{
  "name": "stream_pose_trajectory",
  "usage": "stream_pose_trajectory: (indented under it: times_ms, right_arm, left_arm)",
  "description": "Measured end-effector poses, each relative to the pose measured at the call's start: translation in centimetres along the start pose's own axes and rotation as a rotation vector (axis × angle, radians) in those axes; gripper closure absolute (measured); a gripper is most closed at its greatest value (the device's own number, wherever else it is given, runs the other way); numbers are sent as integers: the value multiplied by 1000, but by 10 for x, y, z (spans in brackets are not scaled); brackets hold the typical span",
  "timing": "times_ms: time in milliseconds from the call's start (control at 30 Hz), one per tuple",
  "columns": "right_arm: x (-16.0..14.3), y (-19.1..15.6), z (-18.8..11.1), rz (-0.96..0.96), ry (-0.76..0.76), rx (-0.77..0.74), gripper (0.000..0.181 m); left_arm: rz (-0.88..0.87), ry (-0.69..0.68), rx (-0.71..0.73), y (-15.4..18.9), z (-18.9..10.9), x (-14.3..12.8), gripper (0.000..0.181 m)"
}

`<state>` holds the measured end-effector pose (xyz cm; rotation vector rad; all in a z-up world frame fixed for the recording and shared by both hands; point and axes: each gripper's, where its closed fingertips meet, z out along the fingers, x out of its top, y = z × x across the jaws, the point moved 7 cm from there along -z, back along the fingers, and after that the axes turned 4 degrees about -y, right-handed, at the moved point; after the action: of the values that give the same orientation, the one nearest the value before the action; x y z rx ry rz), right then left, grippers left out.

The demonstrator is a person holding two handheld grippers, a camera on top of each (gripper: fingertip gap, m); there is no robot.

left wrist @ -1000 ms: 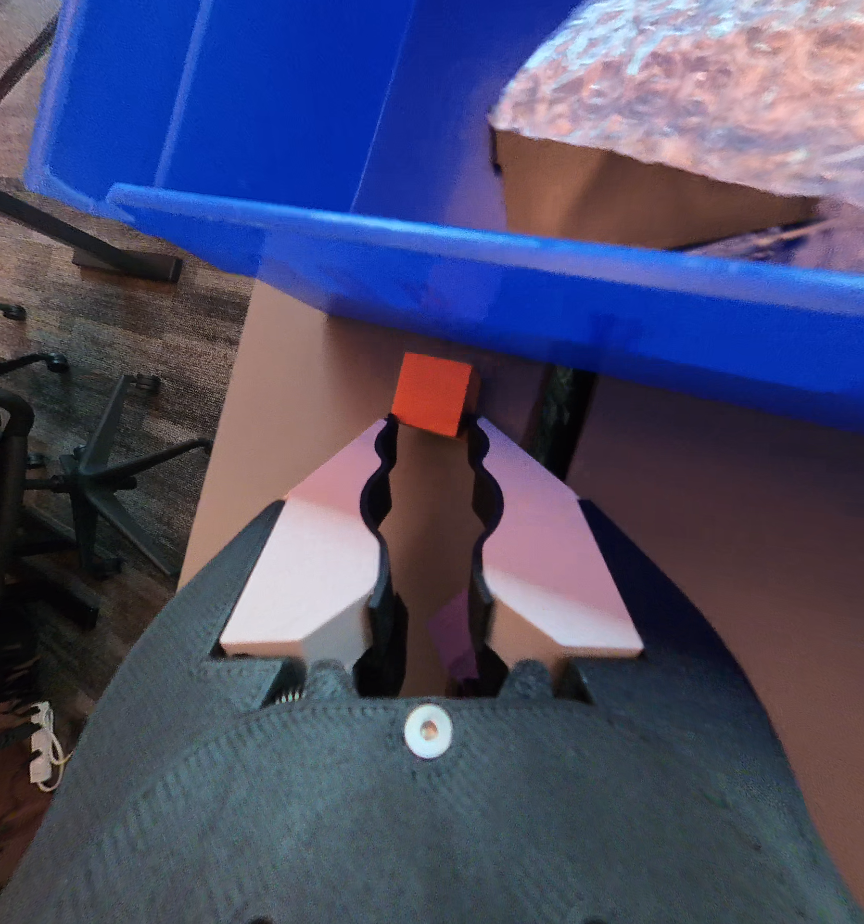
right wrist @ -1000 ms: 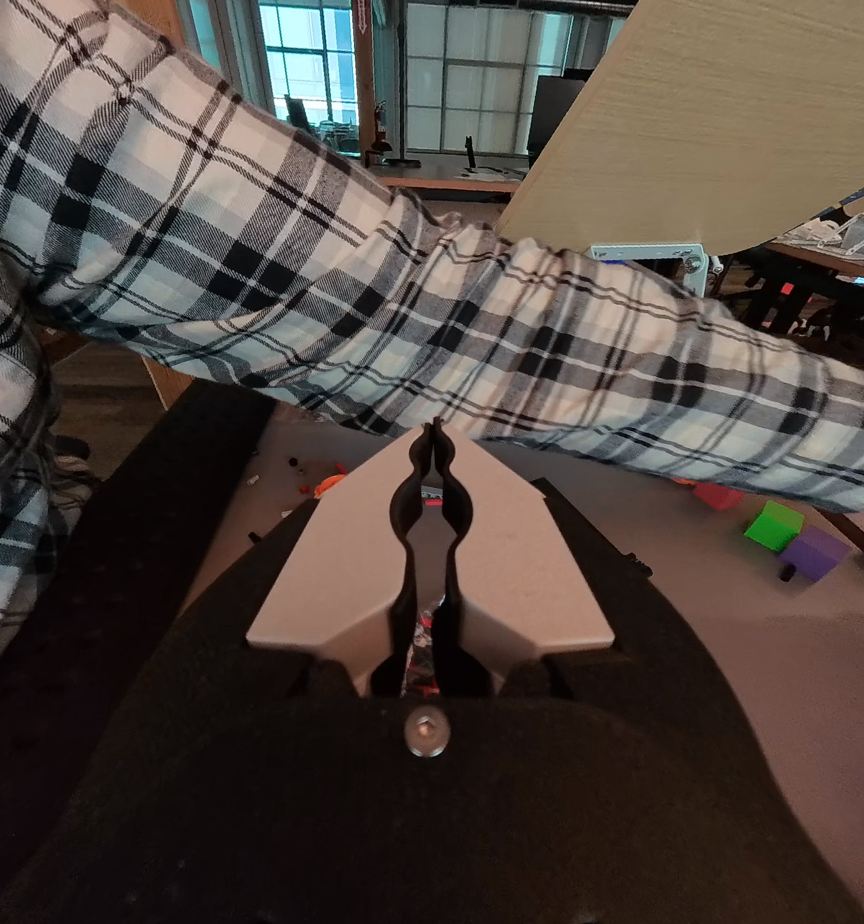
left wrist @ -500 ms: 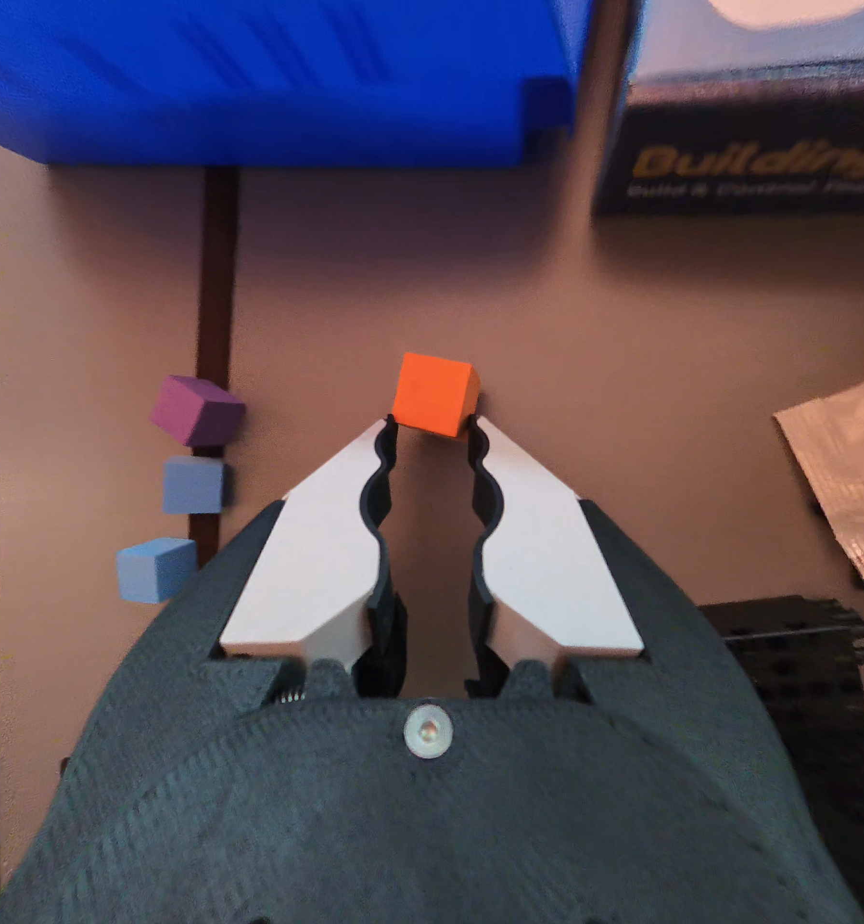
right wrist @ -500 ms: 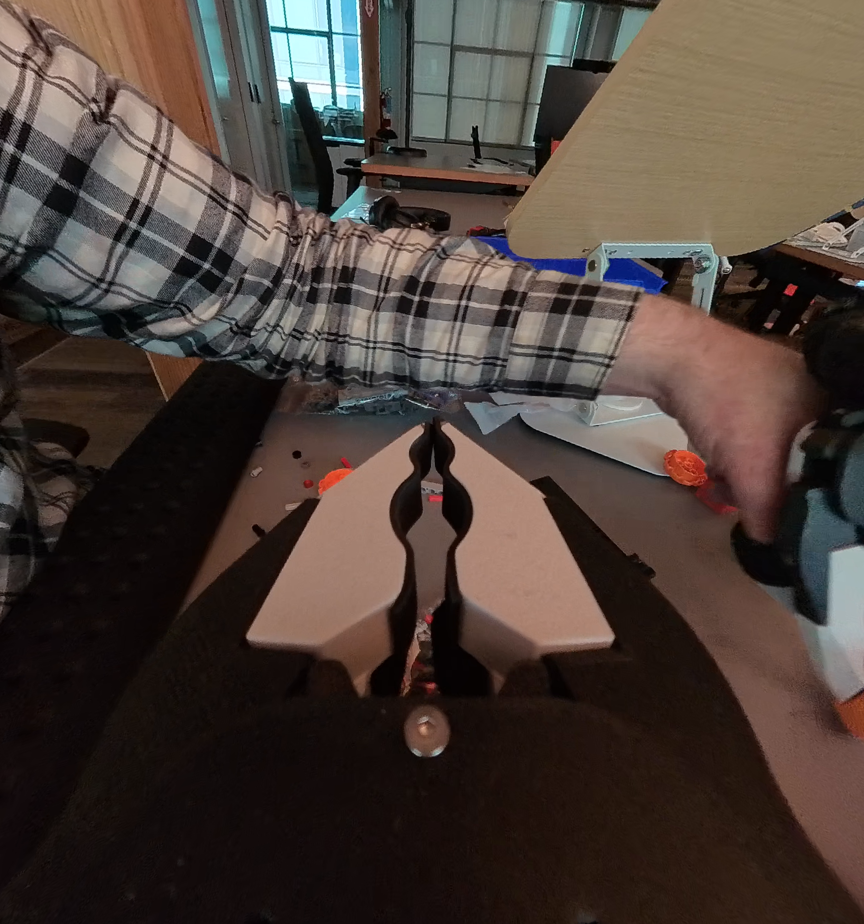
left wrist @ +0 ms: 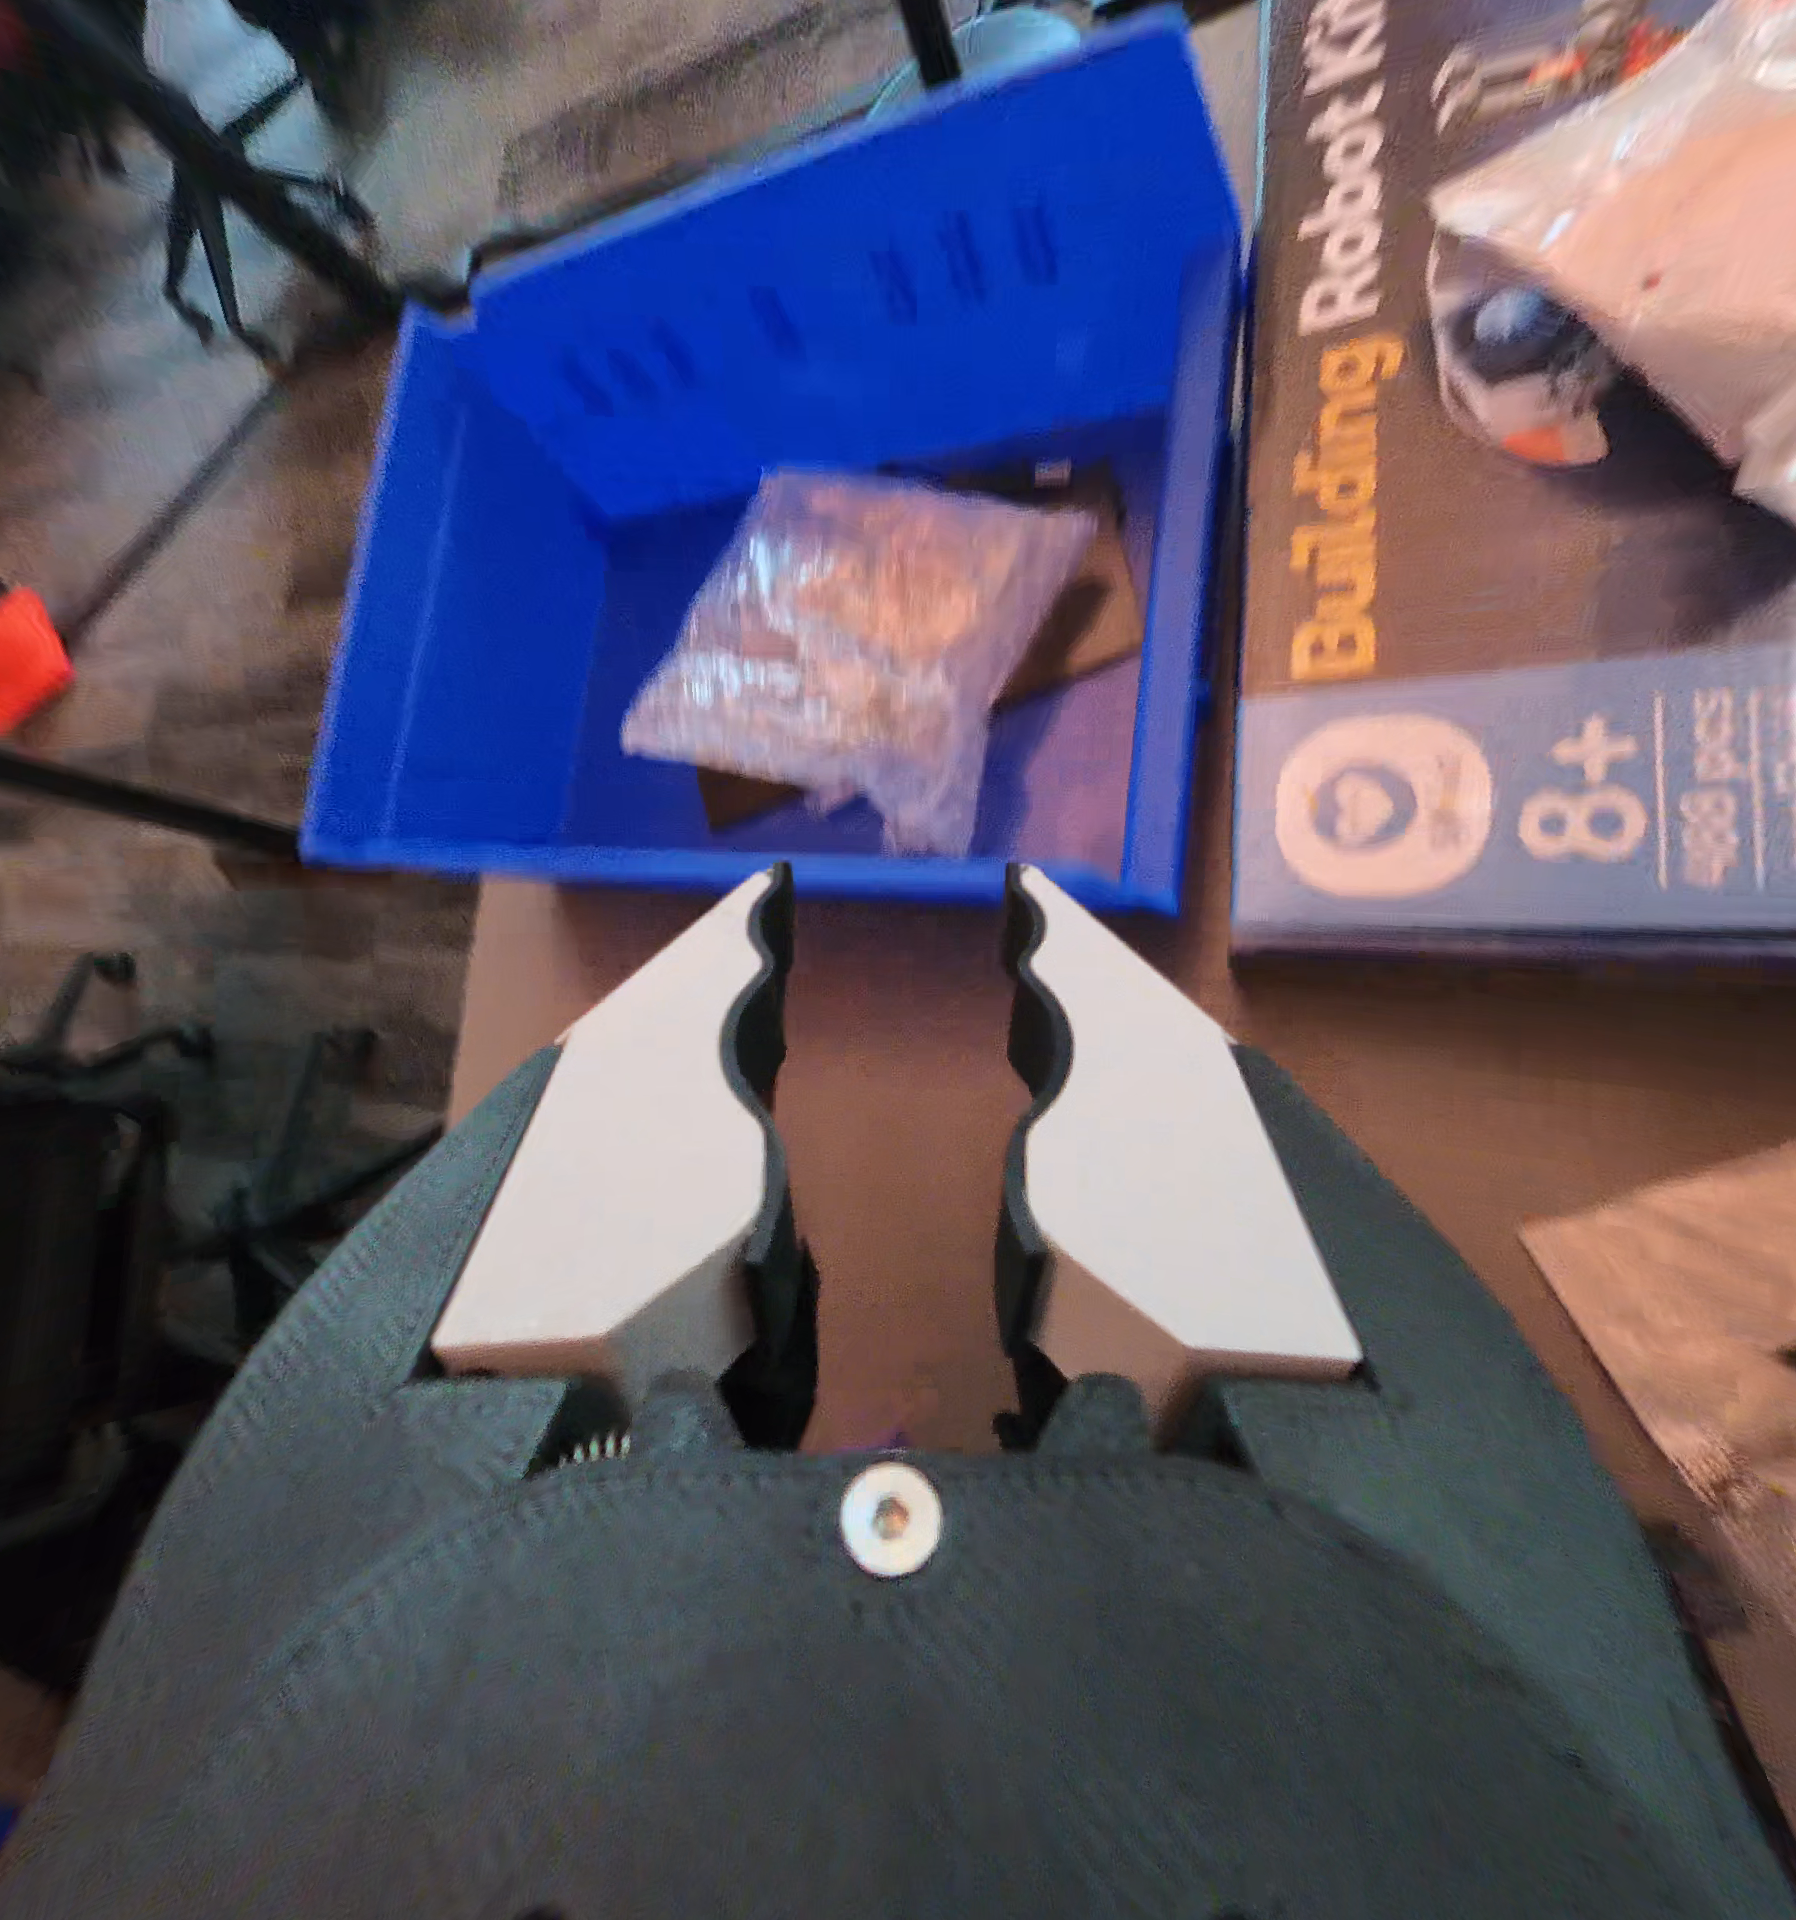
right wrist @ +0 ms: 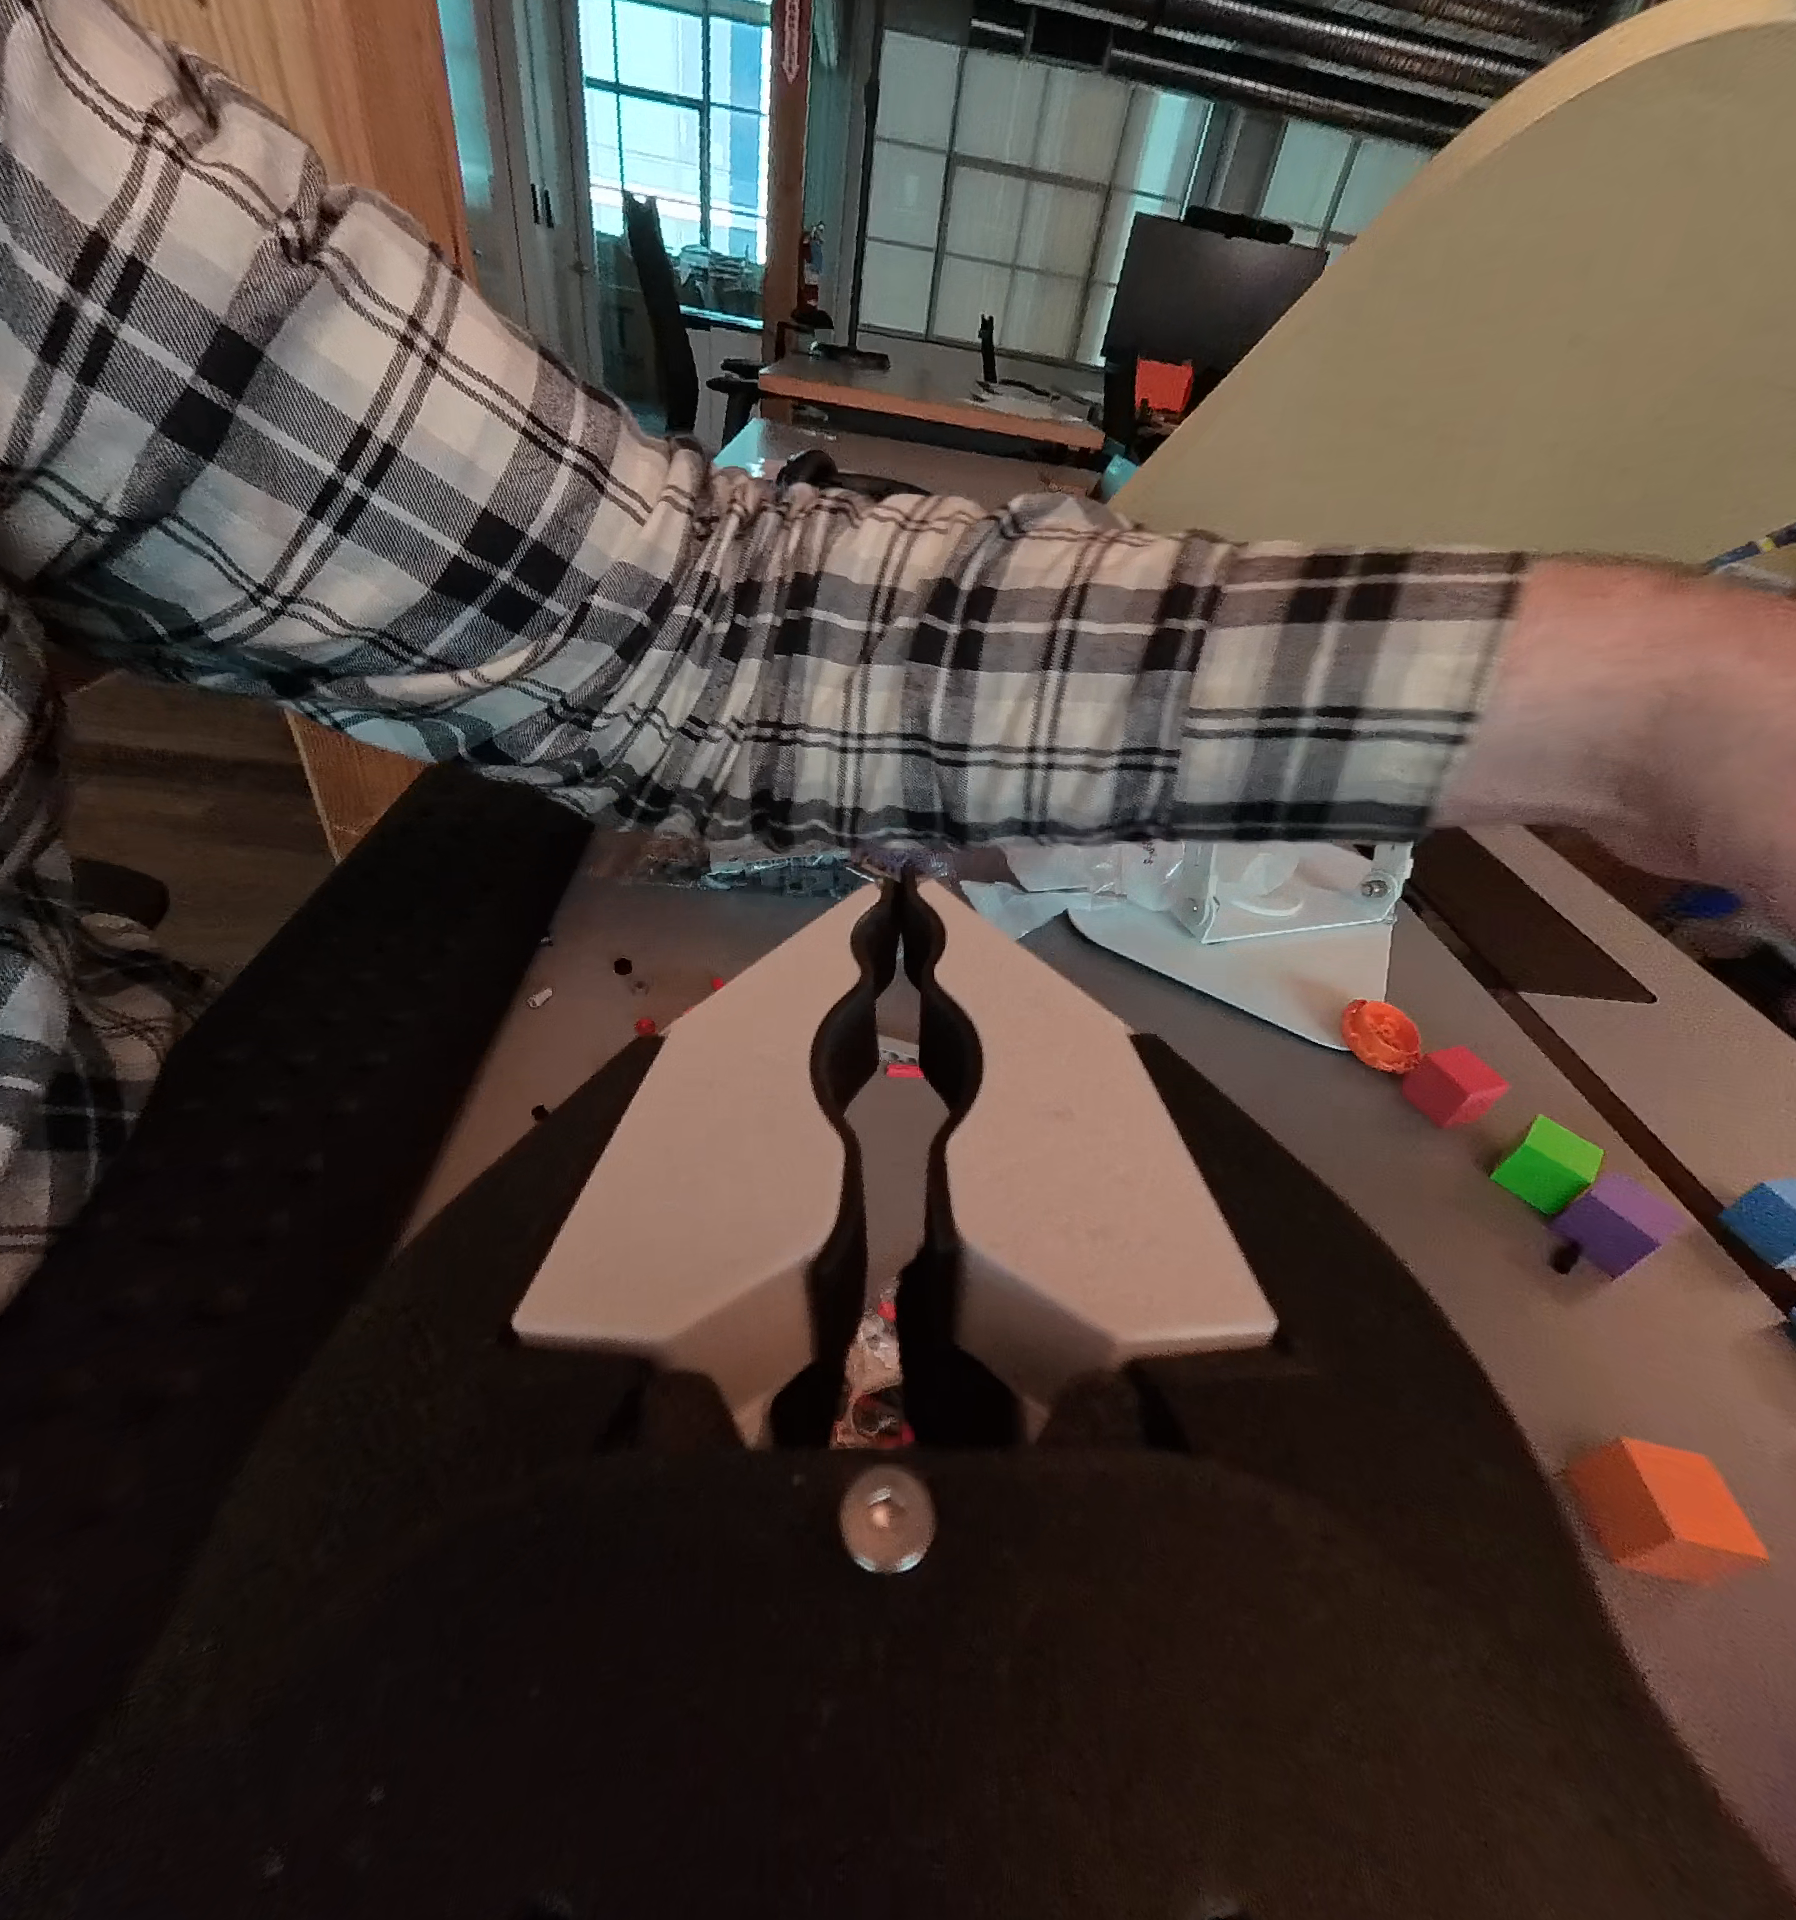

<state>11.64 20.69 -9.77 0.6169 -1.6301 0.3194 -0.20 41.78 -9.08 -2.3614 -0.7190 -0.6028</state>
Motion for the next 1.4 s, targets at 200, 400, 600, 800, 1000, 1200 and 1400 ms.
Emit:
stream_pose_trajectory:
  times_ms: [200, 400, 600, 800, 1000, 1200, 1400]
  right_arm:
    - [-3, 6, -6, 23, 13, -10, 181]
    - [-3, 11, -13, 37, 32, -25, 181]
    - [2, 13, -21, 34, 61, -37, 181]
    - [6, 14, -26, 36, 84, -42, 181]
    - [3, 14, -22, 34, 65, -39, 181]
    - [4, 16, -26, 42, 83, -45, 181]
    - [6, 17, -29, 42, 94, -48, 181]
  left_arm:
    - [298, -276, 26, 0, 84, 45, 135]
    - [375, -557, -15, -2, 137, 34, 153]
    - [344, -590, 19, -9, 149, 22, 181]
    - [253, -379, -71, 1, 127, 52, 139]
    - [281, -471, -87, 15, 158, 49, 131]
    - [377, -595, 6, 8, 173, 43, 172]
    - [279, -391, 64, -12, 122, 68, 175]
